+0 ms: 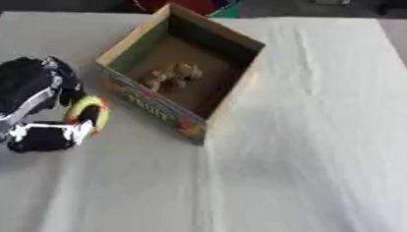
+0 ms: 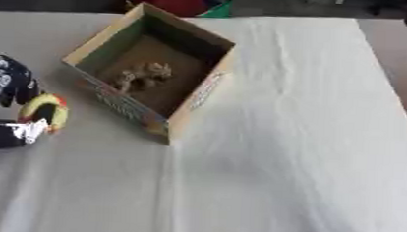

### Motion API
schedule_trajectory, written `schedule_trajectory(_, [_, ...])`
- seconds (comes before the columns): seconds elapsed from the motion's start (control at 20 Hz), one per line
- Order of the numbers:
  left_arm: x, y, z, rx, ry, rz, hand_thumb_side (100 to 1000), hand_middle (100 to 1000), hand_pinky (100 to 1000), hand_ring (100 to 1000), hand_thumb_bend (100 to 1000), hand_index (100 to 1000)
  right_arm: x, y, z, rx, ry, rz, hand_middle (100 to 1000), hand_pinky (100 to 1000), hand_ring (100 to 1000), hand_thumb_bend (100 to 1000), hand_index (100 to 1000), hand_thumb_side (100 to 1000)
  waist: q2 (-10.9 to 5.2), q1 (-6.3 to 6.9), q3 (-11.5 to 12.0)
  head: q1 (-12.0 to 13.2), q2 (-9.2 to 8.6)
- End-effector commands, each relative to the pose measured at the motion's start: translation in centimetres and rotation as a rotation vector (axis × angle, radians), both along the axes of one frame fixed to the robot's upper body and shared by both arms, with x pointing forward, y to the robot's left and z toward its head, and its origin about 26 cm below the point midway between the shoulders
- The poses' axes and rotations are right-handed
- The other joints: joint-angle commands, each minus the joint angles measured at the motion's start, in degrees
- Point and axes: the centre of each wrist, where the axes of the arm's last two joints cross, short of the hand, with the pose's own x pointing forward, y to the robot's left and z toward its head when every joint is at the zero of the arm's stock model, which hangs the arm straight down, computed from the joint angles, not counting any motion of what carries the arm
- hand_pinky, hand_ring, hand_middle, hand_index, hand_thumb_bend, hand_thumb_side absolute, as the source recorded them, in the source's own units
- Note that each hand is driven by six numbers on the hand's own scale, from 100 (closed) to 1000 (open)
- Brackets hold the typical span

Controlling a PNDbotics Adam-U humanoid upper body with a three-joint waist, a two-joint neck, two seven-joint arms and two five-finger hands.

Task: Pick up objects on the table and place them in the box.

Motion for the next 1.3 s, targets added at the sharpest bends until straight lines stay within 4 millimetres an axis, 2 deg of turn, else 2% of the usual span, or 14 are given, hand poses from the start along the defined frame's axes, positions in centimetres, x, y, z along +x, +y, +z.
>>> schedule_trajectory(0.05, [-0.4,0.4,3.1,-0.016,-0.097,-0.02,365,354,263,344,100,435,-0.3,-0.1,1.3,-0.026,-0.033,0.003,636,813,1000,100,793,908,-1.37,0.19,-0.3,0.2,0.34])
schedule_trajectory(0.3, [-0.6,-0.6,6.3,-0.069,-0.166,-0.094,385,351,272,341,100,432,-0.3,0.0,1.4,-0.032,-0.037,0.014,636,813,1000,100,793,909,-1.18,0.62,-1.1,0.9,0.05])
schedule_trajectory(0.55, [0.2,-1.9,8.4,-0.132,-0.195,-0.135,400,350,276,337,100,430,-0.2,0.2,1.7,-0.04,-0.043,0.026,636,814,1000,100,793,910,-0.66,1.0,-2.1,1.7,-0.86])
schedule_trajectory(0.7, [2.0,-2.3,9.1,-0.168,-0.206,-0.155,409,348,277,334,100,428,-0.1,0.3,2.0,-0.041,-0.051,0.034,635,813,1000,100,793,911,-0.29,1.28,-2.6,2.1,-1.39])
schedule_trajectory(1.0, [7.0,-3.0,9.3,-0.226,-0.256,-0.197,425,351,283,341,100,430,0.1,1.0,2.7,-0.043,-0.071,0.068,635,813,1000,100,793,911,0.91,1.71,-4.8,3.5,-2.66])
schedule_trajectory(1.3, [11.7,-3.7,7.5,-0.195,-0.319,-0.194,396,353,285,344,100,431,0.3,1.5,3.2,-0.04,-0.083,0.091,635,813,1000,100,793,912,1.9,1.79,-6.5,4.5,-3.46])
